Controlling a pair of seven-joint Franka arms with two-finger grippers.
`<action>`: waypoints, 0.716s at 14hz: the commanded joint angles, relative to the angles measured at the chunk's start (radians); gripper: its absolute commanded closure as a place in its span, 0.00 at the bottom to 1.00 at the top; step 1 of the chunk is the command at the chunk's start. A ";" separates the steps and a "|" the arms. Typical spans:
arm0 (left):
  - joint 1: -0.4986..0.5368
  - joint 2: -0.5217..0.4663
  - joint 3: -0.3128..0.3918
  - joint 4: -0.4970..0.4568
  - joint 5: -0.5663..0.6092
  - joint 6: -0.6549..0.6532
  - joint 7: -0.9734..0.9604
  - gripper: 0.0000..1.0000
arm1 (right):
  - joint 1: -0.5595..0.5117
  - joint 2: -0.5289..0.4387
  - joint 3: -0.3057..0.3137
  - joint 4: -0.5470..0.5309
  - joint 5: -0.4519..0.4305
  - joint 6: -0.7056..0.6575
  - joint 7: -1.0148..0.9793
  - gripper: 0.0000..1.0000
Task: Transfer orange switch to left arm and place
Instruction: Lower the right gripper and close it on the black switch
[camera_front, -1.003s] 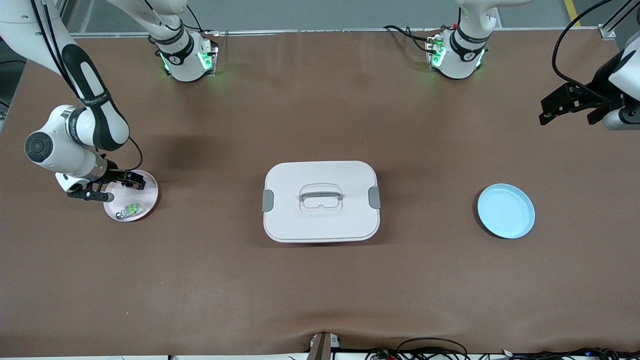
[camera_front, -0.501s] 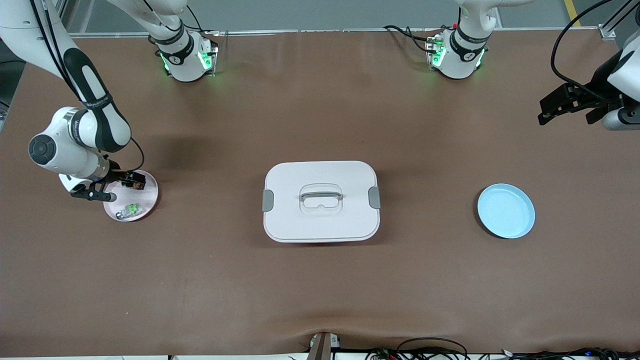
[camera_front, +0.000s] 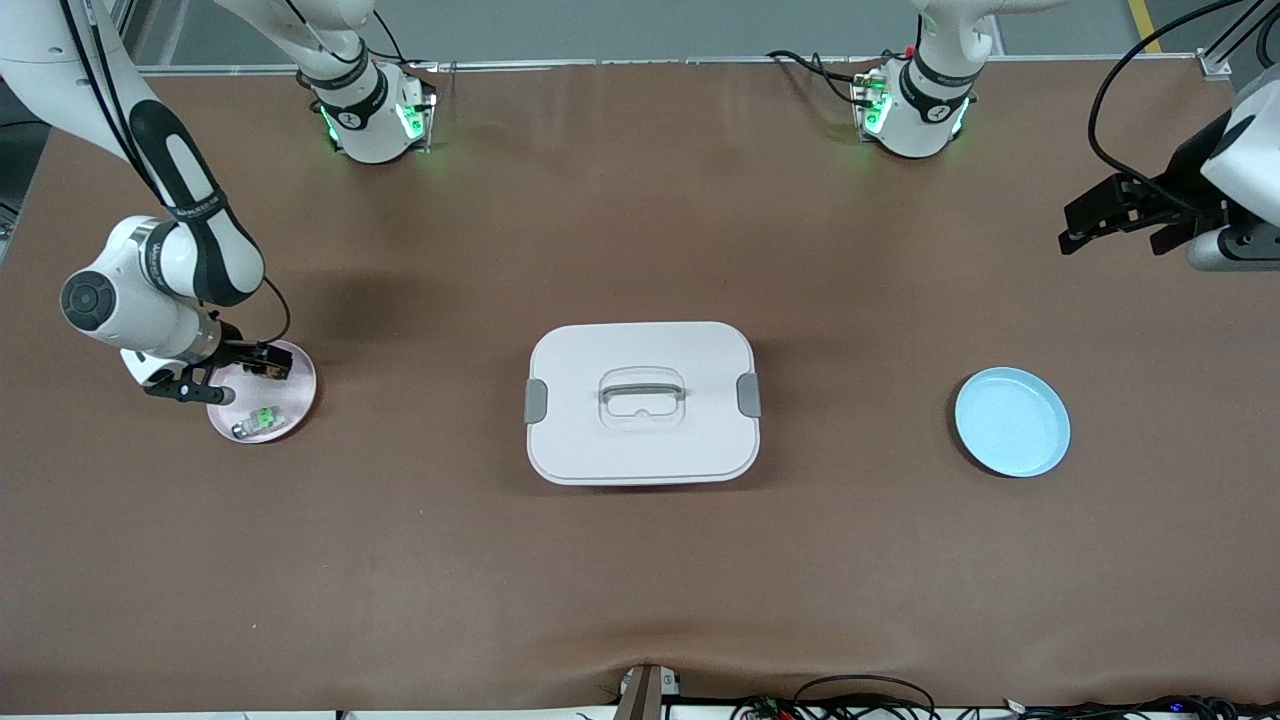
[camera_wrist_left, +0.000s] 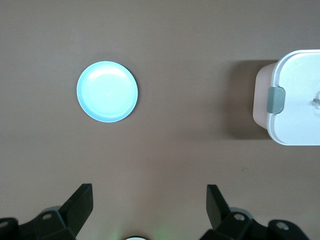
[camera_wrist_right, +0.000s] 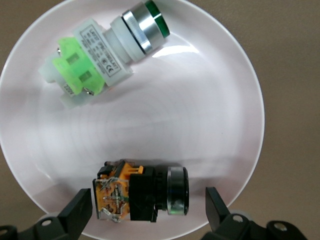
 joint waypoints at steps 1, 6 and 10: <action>0.019 -0.001 0.006 0.011 -0.015 -0.015 0.006 0.00 | -0.016 0.016 0.013 0.012 -0.009 0.009 0.017 0.00; 0.014 0.000 0.003 0.013 -0.017 -0.015 -0.005 0.00 | -0.010 0.018 0.013 0.014 -0.009 0.009 0.016 0.26; 0.008 0.003 -0.005 0.010 -0.019 -0.015 -0.008 0.00 | -0.008 0.018 0.013 0.017 -0.009 0.007 0.008 0.58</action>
